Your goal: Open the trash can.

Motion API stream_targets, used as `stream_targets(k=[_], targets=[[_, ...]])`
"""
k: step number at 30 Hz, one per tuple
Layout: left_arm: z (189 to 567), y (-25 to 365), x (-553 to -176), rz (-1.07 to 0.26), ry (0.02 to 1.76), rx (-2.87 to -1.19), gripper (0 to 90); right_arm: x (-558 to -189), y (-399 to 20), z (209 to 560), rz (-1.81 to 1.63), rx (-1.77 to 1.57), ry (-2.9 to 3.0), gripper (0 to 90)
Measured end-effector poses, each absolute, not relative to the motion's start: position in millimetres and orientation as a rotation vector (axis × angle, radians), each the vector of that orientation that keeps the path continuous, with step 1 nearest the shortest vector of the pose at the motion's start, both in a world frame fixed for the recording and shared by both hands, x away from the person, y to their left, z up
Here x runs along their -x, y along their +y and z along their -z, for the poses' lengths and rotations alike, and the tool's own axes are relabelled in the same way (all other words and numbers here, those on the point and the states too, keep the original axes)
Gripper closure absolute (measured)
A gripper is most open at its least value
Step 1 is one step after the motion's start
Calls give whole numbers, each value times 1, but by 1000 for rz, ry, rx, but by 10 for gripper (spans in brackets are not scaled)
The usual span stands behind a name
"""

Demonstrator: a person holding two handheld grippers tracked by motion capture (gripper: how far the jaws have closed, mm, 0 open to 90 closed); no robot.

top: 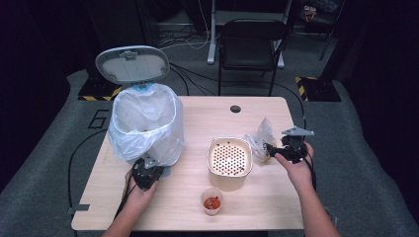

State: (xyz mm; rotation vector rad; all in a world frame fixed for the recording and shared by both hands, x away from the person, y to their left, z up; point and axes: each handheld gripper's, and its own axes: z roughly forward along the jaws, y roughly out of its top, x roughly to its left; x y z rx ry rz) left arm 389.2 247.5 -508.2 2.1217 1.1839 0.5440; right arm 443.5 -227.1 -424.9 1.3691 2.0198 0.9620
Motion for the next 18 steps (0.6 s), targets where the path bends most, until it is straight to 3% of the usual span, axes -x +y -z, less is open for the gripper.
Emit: stream_targets(k=[2, 7, 18], targets=[[508, 246, -388, -530, 1205, -2112, 900, -455, -232, 413, -989, -1402, 1989, 432], [509, 246, -388, -542, 1195, -2114, 900, -472, -238, 403, -971, -1436, 1935, 447], [509, 245, -387, -547, 1191, -2122, 900, -505, -234, 414, -896, -1508, 1937, 317]])
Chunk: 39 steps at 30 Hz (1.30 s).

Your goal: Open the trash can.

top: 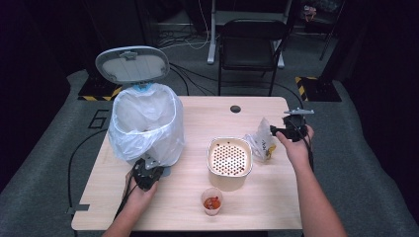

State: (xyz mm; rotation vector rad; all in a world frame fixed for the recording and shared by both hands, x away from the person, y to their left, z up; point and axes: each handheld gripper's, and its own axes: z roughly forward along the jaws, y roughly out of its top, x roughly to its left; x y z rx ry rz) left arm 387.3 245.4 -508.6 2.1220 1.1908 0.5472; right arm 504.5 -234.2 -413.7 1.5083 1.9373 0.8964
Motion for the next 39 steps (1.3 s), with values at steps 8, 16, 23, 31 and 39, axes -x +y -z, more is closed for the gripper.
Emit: stream_targets(k=[8, 16, 23, 31, 39], targets=[[508, 246, -388, -549, 1174, -2135, 900, -507, -220, 425, -907, -1503, 2024, 265], [508, 246, -387, -546, 1190, -2126, 900, -500, -201, 450, -887, -1485, 2109, 212], [508, 246, -387, -545, 1189, -2126, 900, -498, -194, 474, -827, -1474, 2144, 169], [509, 245, -387, -556, 1186, -2119, 900, -499, -191, 493, -781, -1497, 2186, 199], [509, 248, -388, -520, 1200, -2100, 900, -498, -186, 503, -768, -1488, 2220, 324]])
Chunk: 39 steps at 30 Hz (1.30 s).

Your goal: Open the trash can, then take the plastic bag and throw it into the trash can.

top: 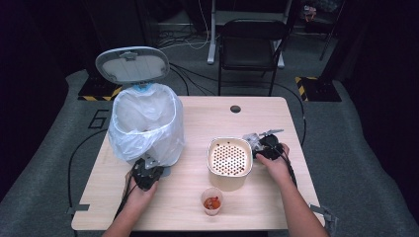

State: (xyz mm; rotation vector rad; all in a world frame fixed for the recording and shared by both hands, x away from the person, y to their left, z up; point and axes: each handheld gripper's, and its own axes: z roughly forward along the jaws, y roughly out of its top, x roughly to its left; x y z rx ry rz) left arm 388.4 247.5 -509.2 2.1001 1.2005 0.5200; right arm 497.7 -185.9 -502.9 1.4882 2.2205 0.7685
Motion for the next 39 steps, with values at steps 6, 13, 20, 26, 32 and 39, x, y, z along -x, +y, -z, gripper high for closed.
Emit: stream_targets(k=[6, 13, 20, 26, 32, 39], targets=[[509, 248, -388, -532, 1185, -2112, 900, -497, -186, 507, -776, -1499, 2233, 431], [509, 245, -387, -569, 1169, -2119, 900, -495, -183, 506, -788, -1478, 2242, 599], [510, 245, -387, -573, 1166, -2119, 900, -495, -185, 501, -821, -1460, 2263, 729], [509, 246, -387, -578, 1143, -2146, 900, -489, -195, 471, -850, -1447, 2236, 747], [509, 246, -387, -579, 1145, -2144, 900, -486, -203, 448, -861, -1430, 2211, 747], [508, 246, -388, -550, 1168, -2134, 900, -483, -211, 415, -904, -1412, 2209, 743]])
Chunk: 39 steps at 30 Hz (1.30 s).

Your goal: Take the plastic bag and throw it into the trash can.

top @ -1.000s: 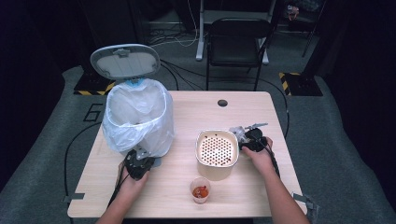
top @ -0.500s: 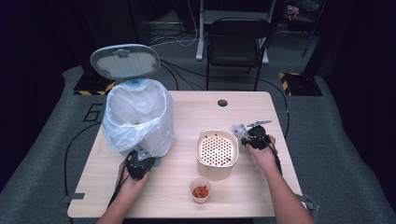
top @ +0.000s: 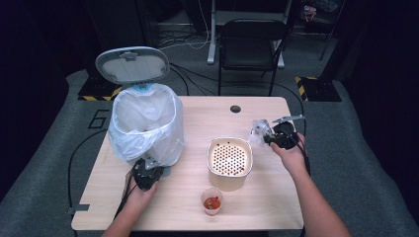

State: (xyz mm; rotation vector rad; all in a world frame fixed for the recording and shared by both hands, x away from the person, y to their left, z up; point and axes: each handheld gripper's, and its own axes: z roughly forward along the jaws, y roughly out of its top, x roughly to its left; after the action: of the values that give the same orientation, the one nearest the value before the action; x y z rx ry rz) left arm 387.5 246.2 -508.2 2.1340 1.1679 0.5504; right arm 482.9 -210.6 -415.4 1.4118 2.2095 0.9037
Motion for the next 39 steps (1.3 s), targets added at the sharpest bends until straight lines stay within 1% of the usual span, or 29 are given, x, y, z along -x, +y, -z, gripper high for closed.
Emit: stream_targets(k=[3, 5, 6, 7, 8, 9, 10, 17, 25, 33, 39], targets=[[508, 246, -388, -554, 1169, -2132, 900, -481, -212, 397, -923, -1398, 2207, 742], [508, 246, -388, -552, 1171, -2130, 900, -480, -213, 393, -921, -1389, 2209, 742], [509, 246, -387, -560, 1169, -2128, 900, -480, -212, 385, -922, -1384, 2205, 742], [509, 245, -387, -563, 1169, -2123, 900, -480, -212, 385, -922, -1384, 2205, 742], [509, 245, -387, -564, 1172, -2127, 900, -479, -212, 377, -930, -1375, 2204, 742], [509, 245, -387, -564, 1169, -2131, 900, -479, -212, 377, -930, -1375, 2204, 742], [509, 245, -387, -565, 1168, -2132, 900, -479, -211, 368, -929, -1360, 2205, 742], [509, 245, -387, -562, 1180, -2126, 900, -477, -206, 340, -952, -1318, 2211, 742], [509, 245, -387, -577, 1169, -2127, 900, -474, -197, 316, -1003, -1265, 2230, 740], [509, 245, -387, -566, 1166, -2136, 900, -473, -172, 297, -1042, -1177, 2287, 739], [509, 245, -387, -571, 1166, -2130, 900, -471, -145, 280, -1068, -1094, 2334, 739]])
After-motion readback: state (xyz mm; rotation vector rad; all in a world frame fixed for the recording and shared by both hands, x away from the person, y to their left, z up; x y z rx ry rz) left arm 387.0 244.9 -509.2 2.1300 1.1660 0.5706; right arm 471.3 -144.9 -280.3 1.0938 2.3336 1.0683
